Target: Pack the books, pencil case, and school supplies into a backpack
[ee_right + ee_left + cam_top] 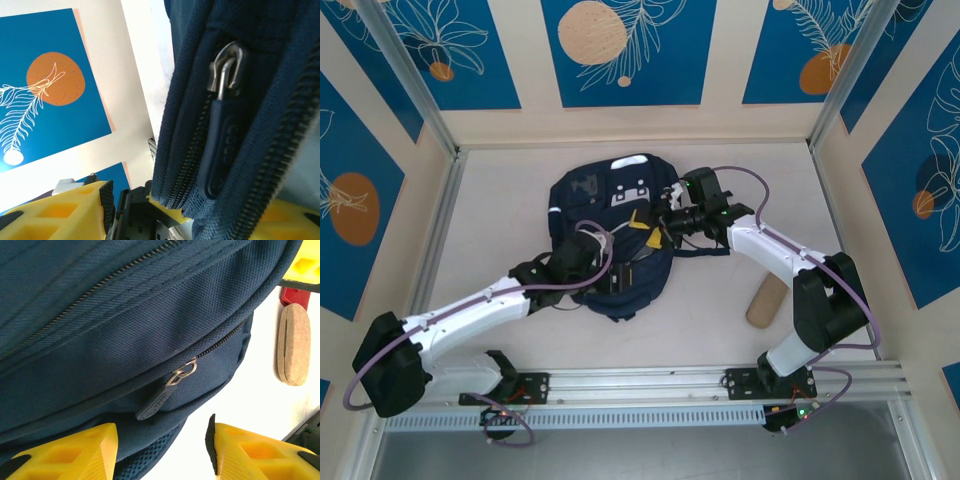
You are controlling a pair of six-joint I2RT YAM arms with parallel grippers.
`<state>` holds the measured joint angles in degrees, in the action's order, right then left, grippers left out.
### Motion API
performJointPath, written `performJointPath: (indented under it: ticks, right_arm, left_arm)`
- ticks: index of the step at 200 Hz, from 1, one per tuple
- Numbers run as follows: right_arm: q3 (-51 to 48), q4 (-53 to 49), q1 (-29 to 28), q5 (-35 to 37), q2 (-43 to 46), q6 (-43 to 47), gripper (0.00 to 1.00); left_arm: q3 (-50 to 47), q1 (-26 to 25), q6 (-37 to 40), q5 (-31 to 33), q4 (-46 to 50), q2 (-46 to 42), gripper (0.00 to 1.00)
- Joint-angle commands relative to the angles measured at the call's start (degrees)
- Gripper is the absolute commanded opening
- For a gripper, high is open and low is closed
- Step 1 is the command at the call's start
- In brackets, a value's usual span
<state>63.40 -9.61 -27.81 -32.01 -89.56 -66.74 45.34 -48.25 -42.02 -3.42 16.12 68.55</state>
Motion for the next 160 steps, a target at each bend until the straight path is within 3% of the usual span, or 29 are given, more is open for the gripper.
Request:
performJointPath:
  ticks: [1, 65, 128, 160]
  right_arm:
    - [2.6, 2.5, -0.7, -3.5, -0.4, -1.2, 0.55]
    - [1.8, 3.4, -0.8, -4.6, -0.4, -2.9, 0.53]
    - [1.3, 1.2, -0.8, -2.8, -0.1, -1.7, 0.49]
    - [1.1, -0.1, -0.7, -1.2, 0.0, -1.0, 0.40]
  left_arm:
    - [-0.9, -0.7, -2.3, 0.0, -4.5, 1.6, 0.50]
    - [-1.1, -0.8, -3.2, 3.1, -9.1, 4.3, 0.45]
    - [-1.8, -0.8, -1.7, 3.5, -9.9, 3.3, 0.22]
    - [-1.6, -0.8, -0.5, 5.4, -7.1, 2.2, 0.06]
